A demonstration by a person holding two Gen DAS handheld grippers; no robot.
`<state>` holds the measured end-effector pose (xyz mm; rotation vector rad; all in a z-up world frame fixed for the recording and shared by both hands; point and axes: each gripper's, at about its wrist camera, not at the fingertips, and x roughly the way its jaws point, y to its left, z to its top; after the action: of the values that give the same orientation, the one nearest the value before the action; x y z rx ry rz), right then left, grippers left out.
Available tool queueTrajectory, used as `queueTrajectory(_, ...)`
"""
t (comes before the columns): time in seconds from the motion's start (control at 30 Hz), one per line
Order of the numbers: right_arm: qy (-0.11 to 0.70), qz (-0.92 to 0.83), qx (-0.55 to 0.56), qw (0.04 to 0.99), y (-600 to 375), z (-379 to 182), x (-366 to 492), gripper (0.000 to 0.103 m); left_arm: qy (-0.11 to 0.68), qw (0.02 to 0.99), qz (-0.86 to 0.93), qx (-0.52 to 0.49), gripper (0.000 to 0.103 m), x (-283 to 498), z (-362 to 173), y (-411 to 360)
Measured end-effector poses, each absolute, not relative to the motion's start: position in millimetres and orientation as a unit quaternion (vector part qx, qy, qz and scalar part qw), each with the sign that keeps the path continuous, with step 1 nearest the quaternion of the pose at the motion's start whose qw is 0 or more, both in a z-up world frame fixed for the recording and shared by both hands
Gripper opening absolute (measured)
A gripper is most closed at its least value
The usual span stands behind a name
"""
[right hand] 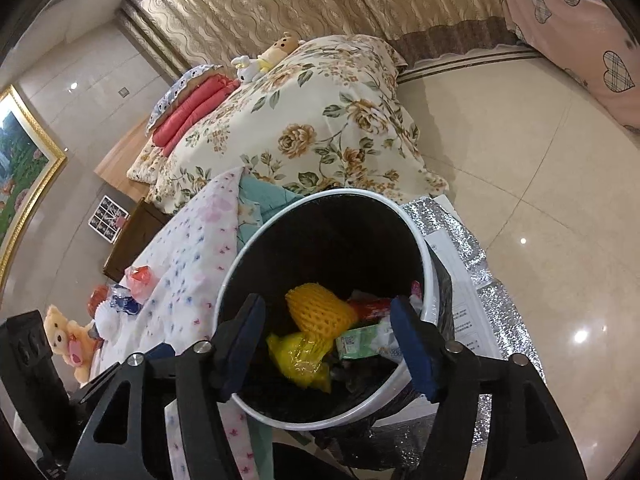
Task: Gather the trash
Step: 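Open both tools to drop the wrapper and yellow bag into the bin, then move both tools back over the bed toward the plastic bags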
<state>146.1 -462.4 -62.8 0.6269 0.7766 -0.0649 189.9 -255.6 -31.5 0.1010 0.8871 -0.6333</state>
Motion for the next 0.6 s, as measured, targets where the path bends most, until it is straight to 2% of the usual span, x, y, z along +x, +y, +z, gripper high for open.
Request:
queueTrajectory(0.1,0.364,-0.025,0.300,0.881,-457.4,-57.7,144.1,0.078,0.423,0.858,-0.289,0.040,0.063,187.6,-31.5,-242.2)
queueTrajectory(0.17,0.360,-0.021,0.297,0.884,-451.6,-54.2,143.6,0.079,0.426,0.860,-0.280,0.030,0.063,187.4,-32.8,-229.3)
queueTrajectory(0.6,0.361,0.045,0.275,0.890,-382.5,-44.2,161.0,0.079,0.433,0.877,-0.209,-0.023,0.063,183.5,-40.7,-138.8)
